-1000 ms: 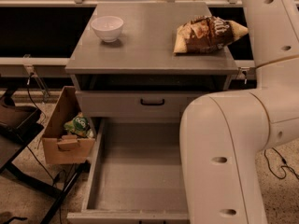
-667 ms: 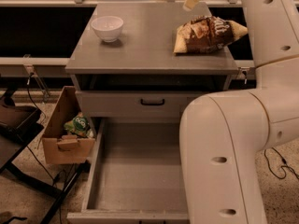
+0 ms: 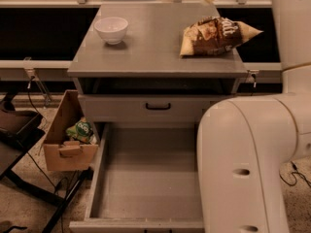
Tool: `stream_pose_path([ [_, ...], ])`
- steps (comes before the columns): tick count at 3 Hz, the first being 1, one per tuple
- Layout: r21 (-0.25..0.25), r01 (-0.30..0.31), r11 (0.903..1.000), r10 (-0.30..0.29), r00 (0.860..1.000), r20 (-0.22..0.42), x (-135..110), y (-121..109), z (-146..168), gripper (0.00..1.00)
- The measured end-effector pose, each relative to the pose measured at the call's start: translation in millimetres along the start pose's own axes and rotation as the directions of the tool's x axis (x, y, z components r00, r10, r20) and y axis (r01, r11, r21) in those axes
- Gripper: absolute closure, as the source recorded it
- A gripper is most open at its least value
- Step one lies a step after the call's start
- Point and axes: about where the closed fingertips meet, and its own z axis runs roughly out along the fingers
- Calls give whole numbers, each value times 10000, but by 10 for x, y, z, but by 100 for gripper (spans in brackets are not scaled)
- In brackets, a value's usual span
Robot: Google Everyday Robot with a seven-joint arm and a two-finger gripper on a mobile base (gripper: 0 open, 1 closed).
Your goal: Pick brown chip bag from middle drawer and place on counter
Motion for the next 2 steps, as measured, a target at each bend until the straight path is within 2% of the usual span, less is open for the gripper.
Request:
stream_pose_path([
  [1,986,-870,9913,926,9942,-546,334,-424,-962,0],
  [2,1176,-1283,9847,1475,9741,-1716,703,-467,-1772,0],
])
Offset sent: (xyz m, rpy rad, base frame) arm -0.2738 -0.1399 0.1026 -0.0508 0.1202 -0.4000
